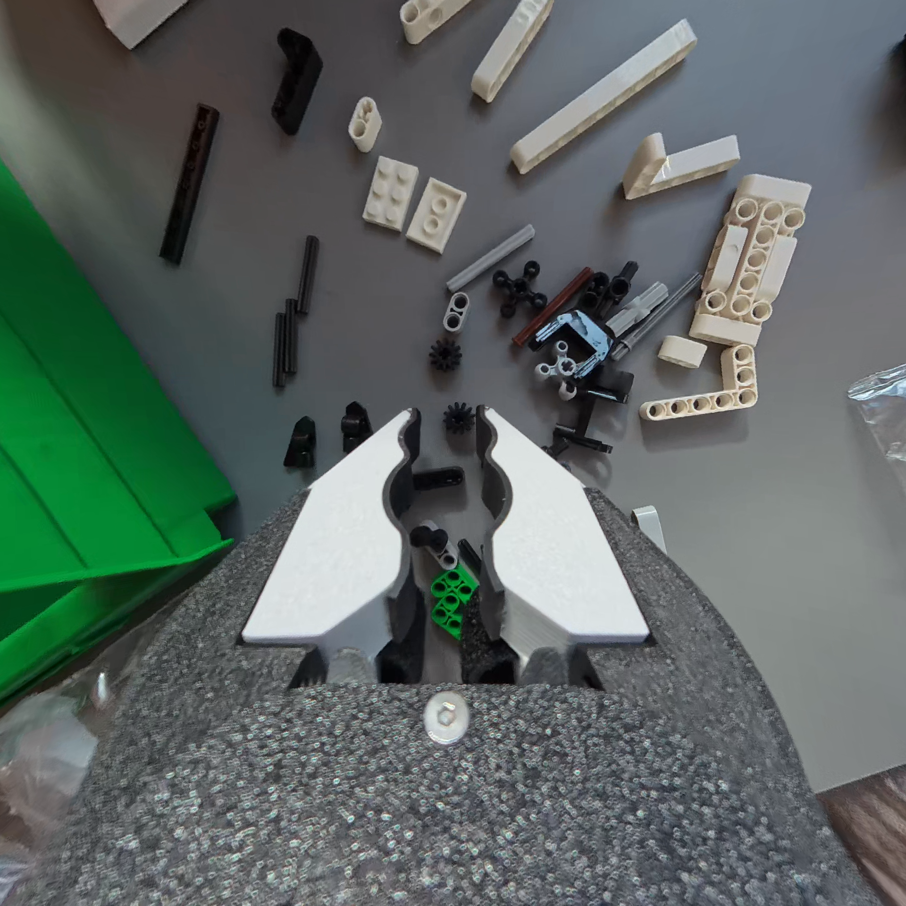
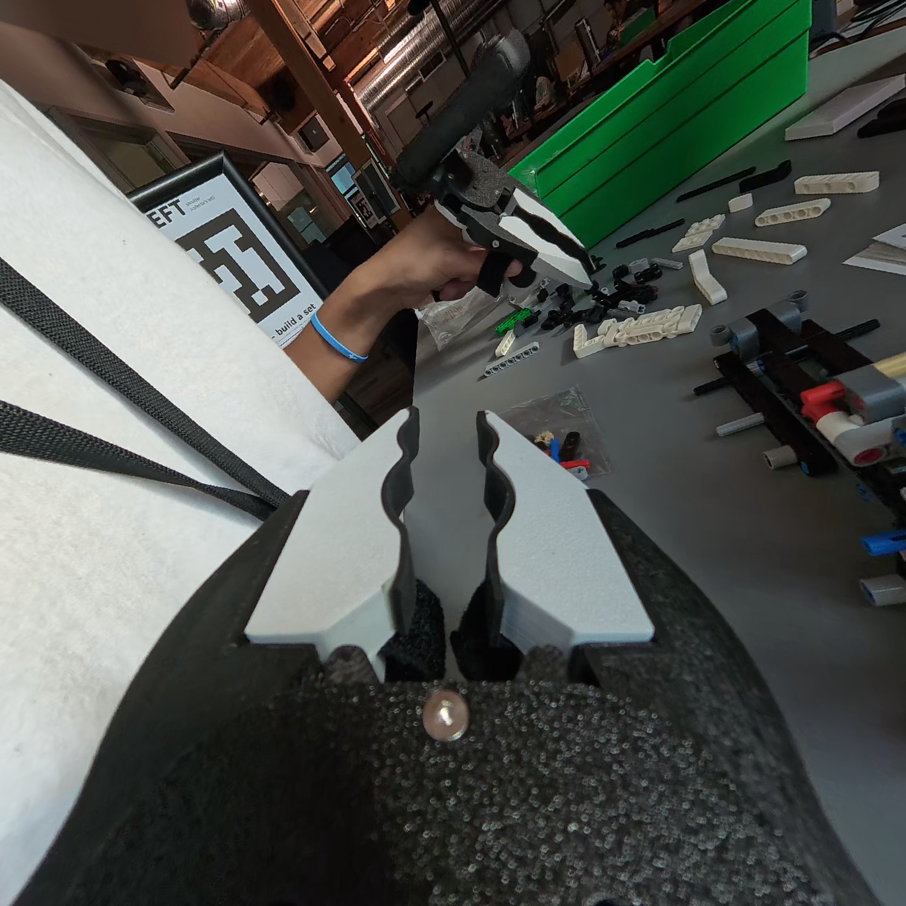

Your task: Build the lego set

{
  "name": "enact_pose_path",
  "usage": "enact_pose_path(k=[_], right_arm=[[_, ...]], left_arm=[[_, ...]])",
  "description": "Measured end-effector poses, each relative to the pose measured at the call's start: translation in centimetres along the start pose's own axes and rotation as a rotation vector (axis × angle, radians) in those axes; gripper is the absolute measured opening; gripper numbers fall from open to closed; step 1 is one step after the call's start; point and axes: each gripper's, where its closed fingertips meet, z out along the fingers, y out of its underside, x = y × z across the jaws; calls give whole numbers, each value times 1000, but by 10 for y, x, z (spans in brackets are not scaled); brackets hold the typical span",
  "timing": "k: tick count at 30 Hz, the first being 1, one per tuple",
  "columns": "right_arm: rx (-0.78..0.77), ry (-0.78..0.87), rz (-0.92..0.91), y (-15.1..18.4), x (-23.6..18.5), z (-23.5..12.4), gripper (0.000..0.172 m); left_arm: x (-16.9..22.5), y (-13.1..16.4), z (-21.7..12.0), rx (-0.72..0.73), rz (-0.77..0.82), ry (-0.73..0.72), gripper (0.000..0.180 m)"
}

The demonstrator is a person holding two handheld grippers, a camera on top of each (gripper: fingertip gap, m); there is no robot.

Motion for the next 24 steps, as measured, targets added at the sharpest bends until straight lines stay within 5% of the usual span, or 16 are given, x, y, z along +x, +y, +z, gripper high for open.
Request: enact_pose_path(k=[1,5,12,24], right_arm=[[-1,1,1,0,0,0,22],[2,-4,7,0,0,0,22],[-9,-23,11,1,-2,1,22],[0,6,8,0,1,0,22]], left_arm=[[-3,1,-6,18,-17,-13,21],[-1,14,-30,81,-46,-3,22],[43,29,-24,133,189,118,27],[37,33,-28,108,264,101,14]])
